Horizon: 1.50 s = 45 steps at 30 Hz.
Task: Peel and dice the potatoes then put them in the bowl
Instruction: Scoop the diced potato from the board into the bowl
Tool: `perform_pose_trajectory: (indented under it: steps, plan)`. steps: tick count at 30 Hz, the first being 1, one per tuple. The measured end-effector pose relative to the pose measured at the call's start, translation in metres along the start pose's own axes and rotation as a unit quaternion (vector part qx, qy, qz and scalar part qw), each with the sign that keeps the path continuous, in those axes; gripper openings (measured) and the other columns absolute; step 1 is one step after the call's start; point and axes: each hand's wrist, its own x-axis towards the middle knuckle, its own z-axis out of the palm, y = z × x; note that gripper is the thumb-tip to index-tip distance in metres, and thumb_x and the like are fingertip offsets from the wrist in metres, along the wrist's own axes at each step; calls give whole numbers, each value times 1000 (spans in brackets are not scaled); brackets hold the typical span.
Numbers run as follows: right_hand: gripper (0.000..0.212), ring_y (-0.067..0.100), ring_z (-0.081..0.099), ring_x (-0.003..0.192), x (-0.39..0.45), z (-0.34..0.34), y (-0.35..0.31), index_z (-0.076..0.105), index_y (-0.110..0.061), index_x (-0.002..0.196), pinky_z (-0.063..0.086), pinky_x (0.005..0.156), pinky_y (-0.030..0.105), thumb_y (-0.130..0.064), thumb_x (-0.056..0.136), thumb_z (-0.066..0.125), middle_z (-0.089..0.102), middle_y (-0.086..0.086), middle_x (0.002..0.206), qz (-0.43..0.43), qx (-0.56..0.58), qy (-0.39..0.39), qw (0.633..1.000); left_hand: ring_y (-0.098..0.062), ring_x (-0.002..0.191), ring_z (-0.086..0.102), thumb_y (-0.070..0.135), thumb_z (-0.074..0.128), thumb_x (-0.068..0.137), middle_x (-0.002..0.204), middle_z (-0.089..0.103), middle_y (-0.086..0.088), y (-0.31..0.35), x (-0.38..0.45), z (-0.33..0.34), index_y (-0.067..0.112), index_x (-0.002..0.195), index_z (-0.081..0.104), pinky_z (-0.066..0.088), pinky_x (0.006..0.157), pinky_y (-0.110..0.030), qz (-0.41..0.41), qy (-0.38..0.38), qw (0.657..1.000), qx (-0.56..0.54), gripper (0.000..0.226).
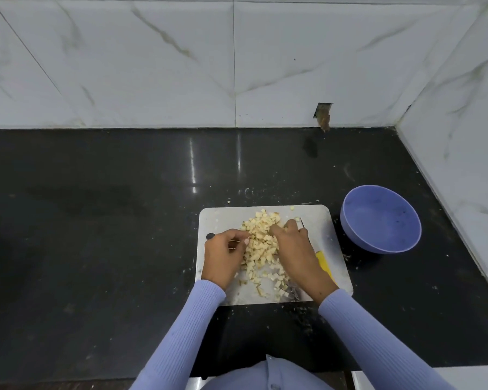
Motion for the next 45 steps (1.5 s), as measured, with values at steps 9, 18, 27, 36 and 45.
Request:
perform_pose_trajectory:
  steps: [9,18,27,36,45]
  plan:
    - [35,15,55,84,25,-61,7,64,-22,86,44,53,20,12,77,64,52,3,120,48,285,-102,952,-2,89,63,10,64,89,95,69,9,-1,-4,-3,16,96,73,45,73,-3,12,-1,1000,-13,13]
    - [5,-3,56,56,13,-60,12,75,-6,79,41,55,7,-9,77,77,71,3,80,7,247,32,968,-20,101,62,25,58,93,107,68,-3,0,-2,-27,20,113,67,48,87,-27,39,-29,999,2,22]
    - [41,12,47,124,-55,7,15,41,-9,141,34,108,27,-8,101,34,43,3,146,102,360,120,920,-8,141,22,60,28,96,154,28,10,-25,20,3,29,143,38,19,117,-39,90,-103,990,42,57]
    - [51,14,9,146,-18,54,-7,19,-11,150,8,119,30,-26,103,30,13,3,159,120,319,209,917,-11,141,23,53,21,93,153,30,2,-16,36,40,19,145,36,16,118,-32,149,-138,974,100,63]
    - [46,9,44,126,7,50,-13,50,-21,135,31,109,25,-36,100,24,53,-6,136,91,340,228,908,1,115,40,57,13,91,122,51,18,-2,25,62,25,128,54,26,100,-15,75,-28,996,-26,63]
